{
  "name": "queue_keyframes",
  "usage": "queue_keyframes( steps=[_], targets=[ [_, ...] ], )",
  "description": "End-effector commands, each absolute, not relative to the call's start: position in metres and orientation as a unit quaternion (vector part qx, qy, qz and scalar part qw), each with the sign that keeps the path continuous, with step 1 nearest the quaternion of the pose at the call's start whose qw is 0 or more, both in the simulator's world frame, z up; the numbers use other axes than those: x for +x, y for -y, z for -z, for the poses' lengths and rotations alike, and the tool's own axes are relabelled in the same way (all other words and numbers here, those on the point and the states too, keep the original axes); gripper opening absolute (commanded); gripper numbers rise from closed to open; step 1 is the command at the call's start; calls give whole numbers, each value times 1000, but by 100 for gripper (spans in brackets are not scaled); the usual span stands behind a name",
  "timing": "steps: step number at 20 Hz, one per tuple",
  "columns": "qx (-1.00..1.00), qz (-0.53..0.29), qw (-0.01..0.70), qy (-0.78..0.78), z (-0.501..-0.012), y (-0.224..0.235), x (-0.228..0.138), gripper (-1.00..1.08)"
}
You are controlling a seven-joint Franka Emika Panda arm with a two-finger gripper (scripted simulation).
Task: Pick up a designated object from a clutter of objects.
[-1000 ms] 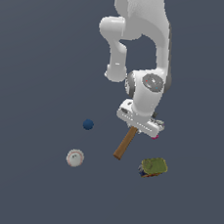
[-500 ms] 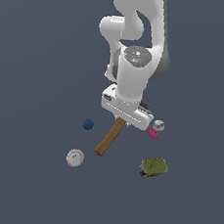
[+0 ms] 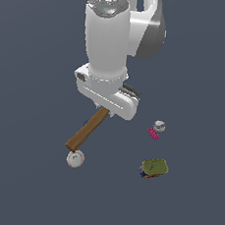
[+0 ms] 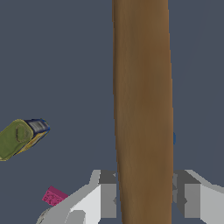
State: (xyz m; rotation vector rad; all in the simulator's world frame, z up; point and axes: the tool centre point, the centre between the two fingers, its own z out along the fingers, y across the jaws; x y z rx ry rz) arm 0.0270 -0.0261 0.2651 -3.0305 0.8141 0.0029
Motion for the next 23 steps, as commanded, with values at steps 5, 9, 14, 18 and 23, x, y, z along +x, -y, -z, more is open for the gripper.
queue_keyframes(
  steps=[5,9,14,18,23],
  targets=[
    [-966,0,1,-260,-321,68,45,-100],
    [-966,0,1,-260,-344,86,54,-100],
    [-966,0,0,-260,-362,100,61,-100],
    [-966,0,0,-260,-371,107,65,-100],
    [-966,0,0,-260,-374,109,66,-100]
  ],
)
